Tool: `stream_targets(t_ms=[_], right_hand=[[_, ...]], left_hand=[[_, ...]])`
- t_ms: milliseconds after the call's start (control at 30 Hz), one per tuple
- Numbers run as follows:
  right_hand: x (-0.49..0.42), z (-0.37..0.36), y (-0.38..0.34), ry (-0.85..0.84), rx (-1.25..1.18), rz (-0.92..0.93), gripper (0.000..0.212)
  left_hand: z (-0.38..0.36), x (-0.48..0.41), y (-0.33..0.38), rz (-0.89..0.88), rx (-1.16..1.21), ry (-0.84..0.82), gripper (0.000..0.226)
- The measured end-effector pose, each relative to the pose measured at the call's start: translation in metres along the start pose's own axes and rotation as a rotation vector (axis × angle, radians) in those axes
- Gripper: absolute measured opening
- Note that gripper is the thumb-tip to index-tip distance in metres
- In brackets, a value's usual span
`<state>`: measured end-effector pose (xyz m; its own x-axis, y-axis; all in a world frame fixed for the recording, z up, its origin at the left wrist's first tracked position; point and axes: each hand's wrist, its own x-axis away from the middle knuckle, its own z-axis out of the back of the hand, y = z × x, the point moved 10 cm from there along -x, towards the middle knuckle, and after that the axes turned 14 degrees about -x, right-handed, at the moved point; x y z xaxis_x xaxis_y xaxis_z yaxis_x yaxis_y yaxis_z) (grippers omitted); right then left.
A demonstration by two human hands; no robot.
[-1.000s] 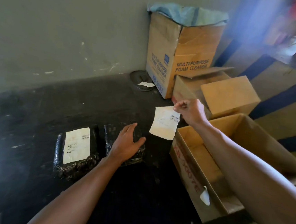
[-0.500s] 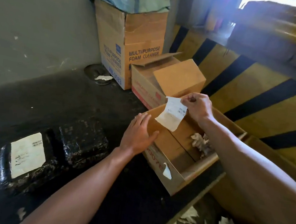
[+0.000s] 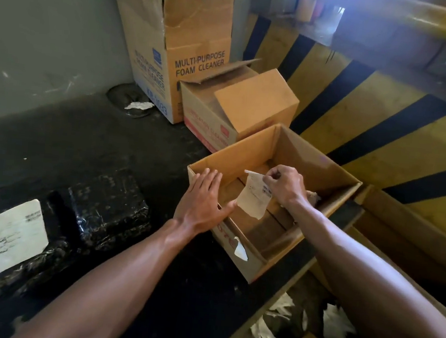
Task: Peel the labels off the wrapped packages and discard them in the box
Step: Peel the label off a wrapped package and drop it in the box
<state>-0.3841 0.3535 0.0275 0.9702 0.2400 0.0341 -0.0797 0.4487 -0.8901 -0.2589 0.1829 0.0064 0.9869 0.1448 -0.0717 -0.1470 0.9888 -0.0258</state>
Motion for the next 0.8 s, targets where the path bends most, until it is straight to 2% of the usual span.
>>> stream_targets(t_ms=[367, 600, 800], right_hand=[[0.007, -0.017, 0.021, -0.075, 0.044, -0.035, 0.016], [0.015, -0.017, 0.02, -0.087, 0.113, -0.047, 0.059], [0.015, -0.022, -0.005, -0.078, 0.166, 0.022, 0.074]], left_hand=[[0.001, 0.0, 0.0, -0.006, 0.02, 0.01, 0.087], [0.01, -0.001, -0.006, 0.023, 0.071, 0.025, 0.086], [0.023, 0.013, -0.047, 0.113, 0.12, 0.053, 0.087]])
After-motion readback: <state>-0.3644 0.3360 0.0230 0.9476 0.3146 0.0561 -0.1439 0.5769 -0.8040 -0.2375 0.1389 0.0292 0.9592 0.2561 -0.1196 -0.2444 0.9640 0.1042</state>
